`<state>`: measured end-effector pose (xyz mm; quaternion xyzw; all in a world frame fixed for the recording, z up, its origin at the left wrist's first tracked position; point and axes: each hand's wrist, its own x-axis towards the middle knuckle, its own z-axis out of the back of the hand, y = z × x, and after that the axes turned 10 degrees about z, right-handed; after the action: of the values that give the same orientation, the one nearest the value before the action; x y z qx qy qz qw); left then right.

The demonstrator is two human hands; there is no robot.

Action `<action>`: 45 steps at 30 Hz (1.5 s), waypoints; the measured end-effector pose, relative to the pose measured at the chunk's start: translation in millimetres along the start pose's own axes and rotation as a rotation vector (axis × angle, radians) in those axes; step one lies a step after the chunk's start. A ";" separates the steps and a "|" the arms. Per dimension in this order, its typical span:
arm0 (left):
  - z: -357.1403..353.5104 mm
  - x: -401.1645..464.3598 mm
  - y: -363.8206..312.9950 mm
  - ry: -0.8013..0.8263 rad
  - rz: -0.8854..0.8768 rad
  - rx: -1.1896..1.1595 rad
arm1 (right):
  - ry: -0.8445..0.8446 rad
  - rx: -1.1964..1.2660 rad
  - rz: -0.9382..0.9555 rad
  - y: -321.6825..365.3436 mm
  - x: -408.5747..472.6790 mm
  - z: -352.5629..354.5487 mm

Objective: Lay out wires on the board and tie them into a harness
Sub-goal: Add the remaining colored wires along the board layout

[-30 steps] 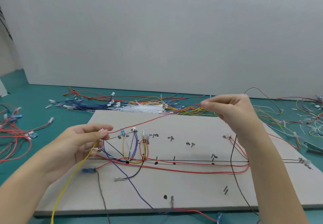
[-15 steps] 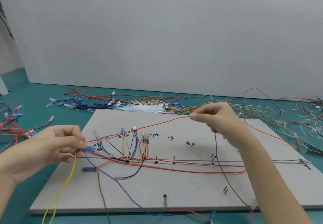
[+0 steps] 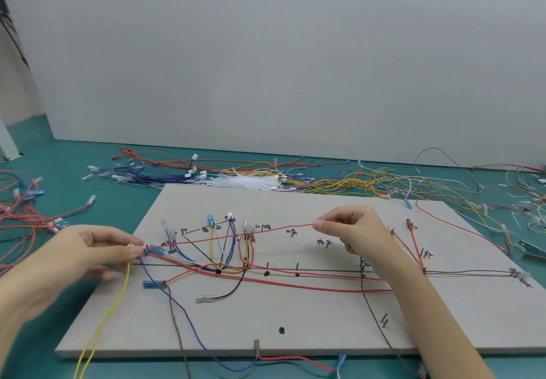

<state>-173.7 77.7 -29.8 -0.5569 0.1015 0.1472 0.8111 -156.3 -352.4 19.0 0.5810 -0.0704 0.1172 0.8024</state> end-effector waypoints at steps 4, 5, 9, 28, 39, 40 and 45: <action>-2.7 0.4 7.6 -0.060 -0.014 -0.047 | 0.027 0.031 0.039 -3.3 -3.5 -4.6; -3.7 -0.8 7.6 -0.063 -0.014 -0.044 | 0.032 0.023 0.045 -3.5 -4.4 -5.7; -6.4 -4.6 5.0 -0.068 -0.031 -0.028 | 0.029 0.001 0.046 -5.9 -4.5 -6.0; -22.6 -12.0 -1.6 -0.221 -0.246 0.149 | 0.013 -0.003 0.050 -10.1 -3.3 -5.1; -19.9 -14.2 0.5 -0.291 -0.392 0.334 | 0.032 0.015 0.060 -13.2 -5.1 -0.3; -19.7 -14.4 0.3 -0.292 -0.408 0.337 | 0.034 0.013 0.061 -13.2 -5.0 0.0; -20.0 -14.1 1.1 -0.292 -0.443 0.352 | 0.046 -0.008 0.044 -11.1 -5.6 -1.0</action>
<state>-187.3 57.6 -33.3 -0.3898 -0.1156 0.0256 0.9133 -158.7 -355.3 7.1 0.5733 -0.0652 0.1477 0.8033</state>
